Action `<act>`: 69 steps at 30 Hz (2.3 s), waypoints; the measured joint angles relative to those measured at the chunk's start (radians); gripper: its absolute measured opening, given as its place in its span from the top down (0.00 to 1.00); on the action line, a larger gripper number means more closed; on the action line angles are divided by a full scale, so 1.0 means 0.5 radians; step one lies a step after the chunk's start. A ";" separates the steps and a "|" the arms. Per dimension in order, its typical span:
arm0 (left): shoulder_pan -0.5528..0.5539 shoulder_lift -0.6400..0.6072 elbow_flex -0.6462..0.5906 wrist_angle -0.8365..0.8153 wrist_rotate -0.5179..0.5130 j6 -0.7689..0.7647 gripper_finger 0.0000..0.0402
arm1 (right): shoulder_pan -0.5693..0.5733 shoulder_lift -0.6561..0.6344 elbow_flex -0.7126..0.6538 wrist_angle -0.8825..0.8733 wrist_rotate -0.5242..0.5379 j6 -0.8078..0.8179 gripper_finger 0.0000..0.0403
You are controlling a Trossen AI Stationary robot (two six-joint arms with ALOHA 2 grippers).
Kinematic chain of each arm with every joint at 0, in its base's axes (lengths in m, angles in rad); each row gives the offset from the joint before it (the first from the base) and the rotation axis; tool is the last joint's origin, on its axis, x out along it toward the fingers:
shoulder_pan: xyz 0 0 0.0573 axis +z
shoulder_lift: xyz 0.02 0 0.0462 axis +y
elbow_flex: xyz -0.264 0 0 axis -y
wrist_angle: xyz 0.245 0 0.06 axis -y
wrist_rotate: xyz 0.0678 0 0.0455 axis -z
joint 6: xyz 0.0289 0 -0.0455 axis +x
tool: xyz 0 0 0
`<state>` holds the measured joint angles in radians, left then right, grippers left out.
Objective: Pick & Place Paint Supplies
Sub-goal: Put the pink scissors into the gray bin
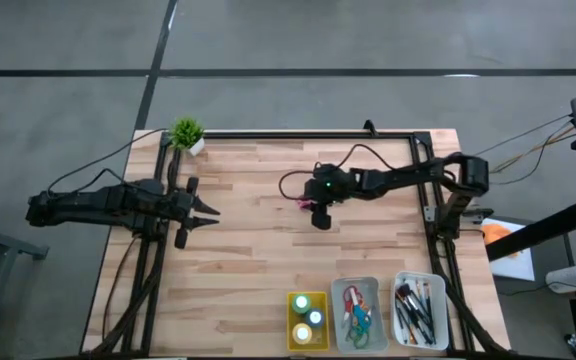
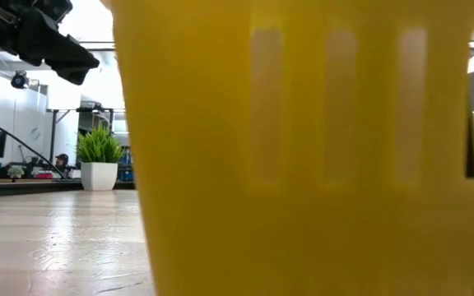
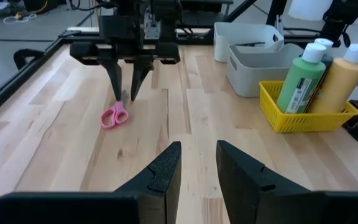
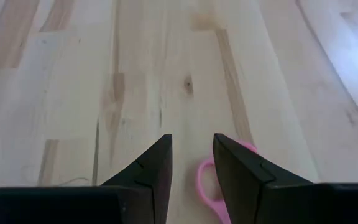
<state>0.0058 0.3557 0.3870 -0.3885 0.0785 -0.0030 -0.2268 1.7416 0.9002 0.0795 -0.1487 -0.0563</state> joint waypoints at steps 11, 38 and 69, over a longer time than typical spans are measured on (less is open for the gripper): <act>0.000 0.001 0.000 -0.061 0.001 0.000 0.74 | 0.145 0.078 0.100 -0.175 0.308 -0.100 0.72; -0.001 0.000 0.000 -0.067 0.001 0.007 0.74 | 0.086 0.244 0.114 -0.209 0.358 0.148 0.56; -0.001 0.000 0.000 -0.069 0.001 0.000 0.74 | 0.088 0.231 0.094 -0.414 0.347 0.111 0.59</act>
<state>0.0055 0.3557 0.3871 -0.4232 0.0788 -0.0030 -0.1828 1.8572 0.9470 -0.1274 0.0248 -0.0007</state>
